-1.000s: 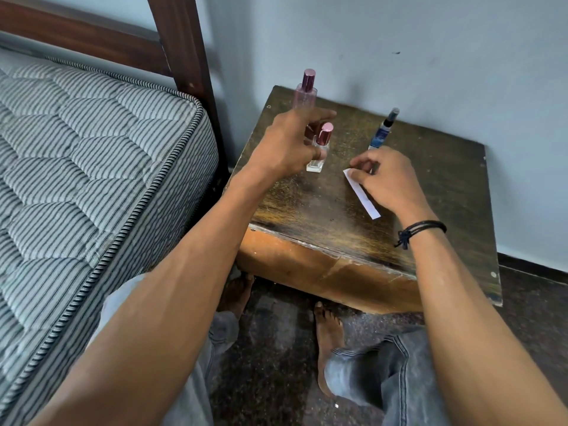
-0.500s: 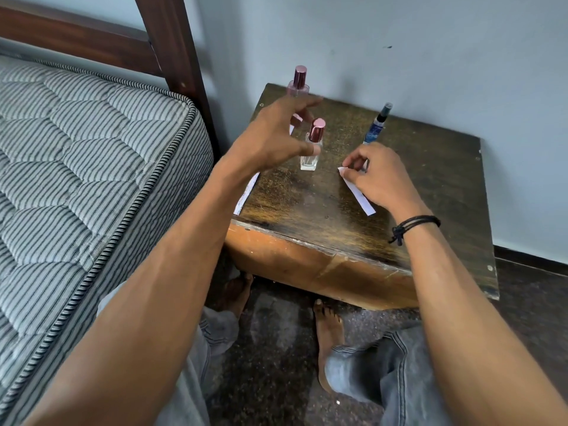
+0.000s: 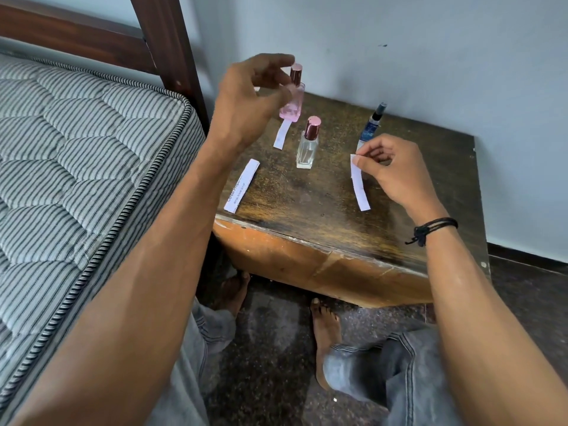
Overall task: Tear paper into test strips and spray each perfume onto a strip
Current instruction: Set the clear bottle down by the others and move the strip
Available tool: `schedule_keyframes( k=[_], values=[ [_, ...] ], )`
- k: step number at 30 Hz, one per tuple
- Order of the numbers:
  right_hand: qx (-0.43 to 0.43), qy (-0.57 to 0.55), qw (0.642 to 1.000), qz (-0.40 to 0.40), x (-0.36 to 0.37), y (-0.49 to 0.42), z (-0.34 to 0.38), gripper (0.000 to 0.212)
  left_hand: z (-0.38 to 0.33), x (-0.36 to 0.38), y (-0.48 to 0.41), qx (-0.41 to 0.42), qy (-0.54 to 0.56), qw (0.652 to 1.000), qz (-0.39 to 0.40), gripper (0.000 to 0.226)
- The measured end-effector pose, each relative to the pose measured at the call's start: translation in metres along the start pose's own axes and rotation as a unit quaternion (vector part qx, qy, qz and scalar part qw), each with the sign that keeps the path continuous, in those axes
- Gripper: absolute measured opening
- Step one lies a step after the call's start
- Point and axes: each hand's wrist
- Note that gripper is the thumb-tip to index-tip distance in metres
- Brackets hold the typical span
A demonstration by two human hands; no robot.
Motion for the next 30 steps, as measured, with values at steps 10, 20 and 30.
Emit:
schedule_keyframes(
  k=[10, 20, 30],
  values=[
    [-0.011, -0.165, 0.981, -0.099, -0.027, 0.011, -0.001, 0.012, -0.019, 0.025, 0.010, 0.205, 0.045, 0.937, -0.278, 0.011],
    [-0.007, -0.265, 0.936, -0.232, -0.065, 0.022, -0.016, 0.018, -0.028, 0.092, 0.046, 0.326, -0.049, 0.942, -0.060, 0.013],
    [0.037, -0.254, 0.931, -0.259, -0.098, 0.037, -0.043, 0.027, -0.014, 0.145, 0.054, 0.234, -0.234, 0.912, 0.244, 0.023]
  ],
)
Point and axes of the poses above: each hand's wrist, its own y-axis away from the middle knuckle, its own x-axis out of the palm, z = x × y, and after that the axes turned 4 degrees about -y, right-handed
